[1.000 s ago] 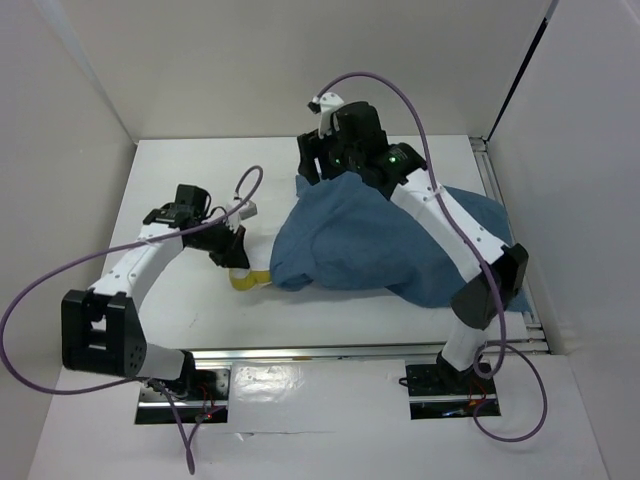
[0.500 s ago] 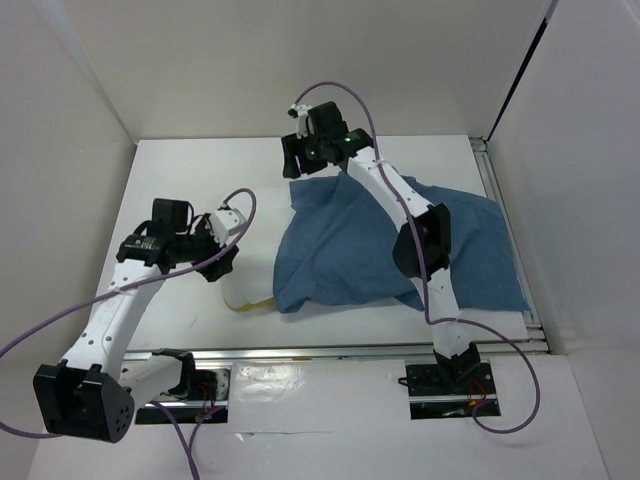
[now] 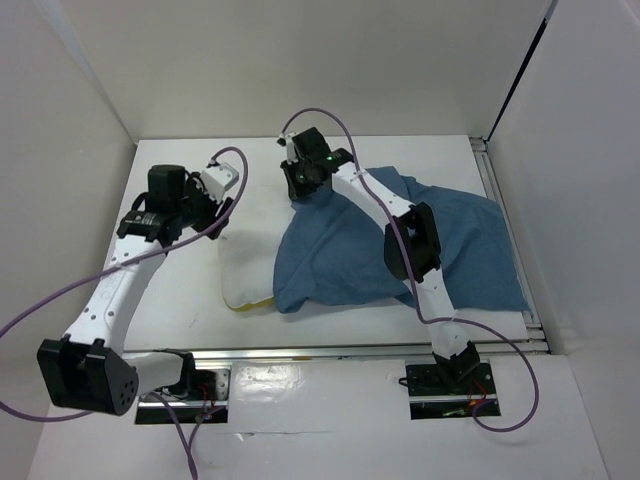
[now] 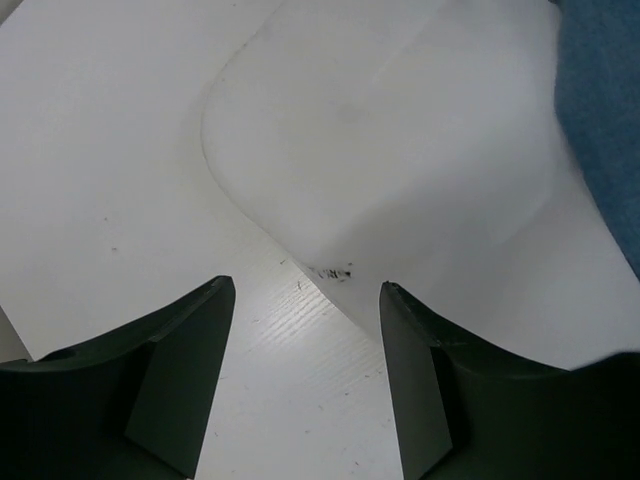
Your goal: Put the pillow into the pillowcase
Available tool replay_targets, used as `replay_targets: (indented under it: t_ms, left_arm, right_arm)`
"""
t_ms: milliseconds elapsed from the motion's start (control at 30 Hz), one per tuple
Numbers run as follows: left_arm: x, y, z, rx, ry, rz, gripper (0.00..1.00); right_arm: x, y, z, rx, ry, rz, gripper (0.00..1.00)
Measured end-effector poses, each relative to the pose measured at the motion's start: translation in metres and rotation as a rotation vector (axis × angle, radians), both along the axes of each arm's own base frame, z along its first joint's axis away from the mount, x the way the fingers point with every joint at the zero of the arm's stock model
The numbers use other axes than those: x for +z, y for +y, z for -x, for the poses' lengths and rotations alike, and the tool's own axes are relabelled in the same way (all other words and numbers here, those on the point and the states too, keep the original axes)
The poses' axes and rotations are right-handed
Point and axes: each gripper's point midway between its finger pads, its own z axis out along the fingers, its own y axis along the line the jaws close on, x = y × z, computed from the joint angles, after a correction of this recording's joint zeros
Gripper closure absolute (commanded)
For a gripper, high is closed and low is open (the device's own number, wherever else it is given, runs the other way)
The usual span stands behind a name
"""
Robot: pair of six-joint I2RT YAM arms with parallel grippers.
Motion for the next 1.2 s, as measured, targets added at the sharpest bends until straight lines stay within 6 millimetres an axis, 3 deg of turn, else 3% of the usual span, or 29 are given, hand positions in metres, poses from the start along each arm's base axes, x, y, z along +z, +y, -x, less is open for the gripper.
replay_targets:
  t_ms: [67, 167, 333, 433, 667, 867, 1033, 1100, 1200]
  left_arm:
    - [-0.005, 0.000, -0.013, 0.022, 0.016, 0.008, 0.27]
    - [-0.013, -0.002, -0.039, 0.046, 0.040, 0.019, 0.28]
    - [-0.021, -0.008, -0.076, 0.073, 0.066, 0.058, 0.29]
    - [-0.027, -0.011, -0.082, 0.070, 0.085, 0.071, 0.29]
    - [-0.037, -0.016, -0.083, 0.067, 0.119, 0.096, 0.29]
    - [-0.037, -0.018, -0.086, 0.063, 0.124, 0.109, 0.29]
    - [-0.037, -0.019, -0.086, 0.061, 0.125, 0.110, 0.29]
    - [-0.037, -0.019, -0.086, 0.061, 0.126, 0.110, 0.29]
    - [-0.038, -0.019, -0.087, 0.061, 0.126, 0.111, 0.29]
  right_arm:
    - [-0.009, -0.003, 0.001, -0.003, 0.006, 0.016, 0.98]
    - [-0.020, -0.006, 0.003, -0.005, 0.016, 0.032, 0.99]
    - [-0.017, -0.005, 0.002, 0.000, -0.001, 0.036, 0.54]
    - [-0.008, -0.006, 0.008, 0.013, -0.022, 0.040, 0.41]
    - [0.015, -0.006, 0.021, 0.019, -0.092, 0.064, 0.41]
    - [0.006, -0.011, 0.016, -0.001, -0.107, 0.099, 0.46]
    - [-0.017, -0.018, 0.008, -0.017, -0.094, 0.140, 0.51]
    - [-0.019, -0.018, 0.007, -0.014, -0.099, 0.147, 0.74]
    - [-0.018, -0.019, 0.003, -0.017, -0.111, 0.146, 0.98]
